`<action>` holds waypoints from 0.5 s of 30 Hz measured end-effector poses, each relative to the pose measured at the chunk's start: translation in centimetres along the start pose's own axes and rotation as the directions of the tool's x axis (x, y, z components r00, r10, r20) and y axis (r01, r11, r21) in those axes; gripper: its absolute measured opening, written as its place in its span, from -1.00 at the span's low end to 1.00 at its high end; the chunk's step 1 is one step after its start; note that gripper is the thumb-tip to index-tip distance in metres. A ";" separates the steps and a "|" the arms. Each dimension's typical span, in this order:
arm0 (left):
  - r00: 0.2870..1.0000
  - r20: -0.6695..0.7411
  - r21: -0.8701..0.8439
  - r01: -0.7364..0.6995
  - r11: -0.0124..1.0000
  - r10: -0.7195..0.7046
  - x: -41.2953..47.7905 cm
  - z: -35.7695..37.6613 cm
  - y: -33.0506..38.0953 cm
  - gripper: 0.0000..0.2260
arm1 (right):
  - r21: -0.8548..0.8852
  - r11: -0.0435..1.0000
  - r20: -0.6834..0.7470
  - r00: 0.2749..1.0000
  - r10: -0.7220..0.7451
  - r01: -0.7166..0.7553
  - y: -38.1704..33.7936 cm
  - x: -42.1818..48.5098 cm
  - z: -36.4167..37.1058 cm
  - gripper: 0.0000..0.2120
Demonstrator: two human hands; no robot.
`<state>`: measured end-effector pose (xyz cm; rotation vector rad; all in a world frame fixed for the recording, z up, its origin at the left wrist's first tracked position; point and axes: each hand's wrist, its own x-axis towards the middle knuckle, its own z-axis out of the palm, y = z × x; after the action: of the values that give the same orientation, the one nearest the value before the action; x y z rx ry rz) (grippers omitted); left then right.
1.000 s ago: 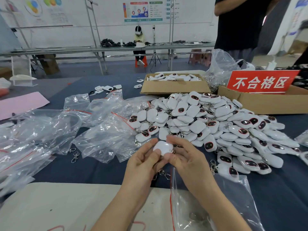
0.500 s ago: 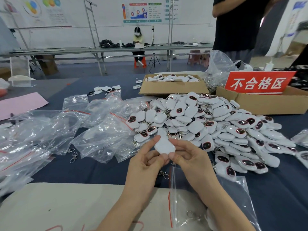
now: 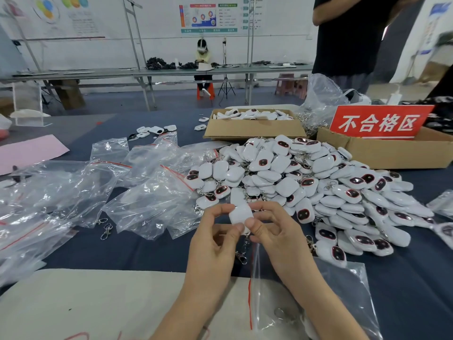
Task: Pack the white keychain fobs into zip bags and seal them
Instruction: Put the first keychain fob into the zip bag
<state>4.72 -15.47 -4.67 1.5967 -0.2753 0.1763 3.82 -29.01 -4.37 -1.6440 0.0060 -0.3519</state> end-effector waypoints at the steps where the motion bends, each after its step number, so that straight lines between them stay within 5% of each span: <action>1: 1.000 -0.007 -0.001 -0.008 1.000 0.008 0.0 0.0 0.1 -0.67 | 0.001 1.000 -0.010 1.000 -0.006 0.006 -0.1 0.0 0.0 -0.82; 15: 0.998 -0.061 -0.056 0.001 0.998 -0.004 0.6 -0.2 -0.1 -0.79 | -0.015 0.999 0.029 0.999 -0.028 0.028 0.1 0.2 -0.1 -0.66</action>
<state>5.35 -15.26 -4.55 1.5330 -0.2290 0.2132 3.97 -29.20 -4.38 -1.6652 -0.0365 -0.3503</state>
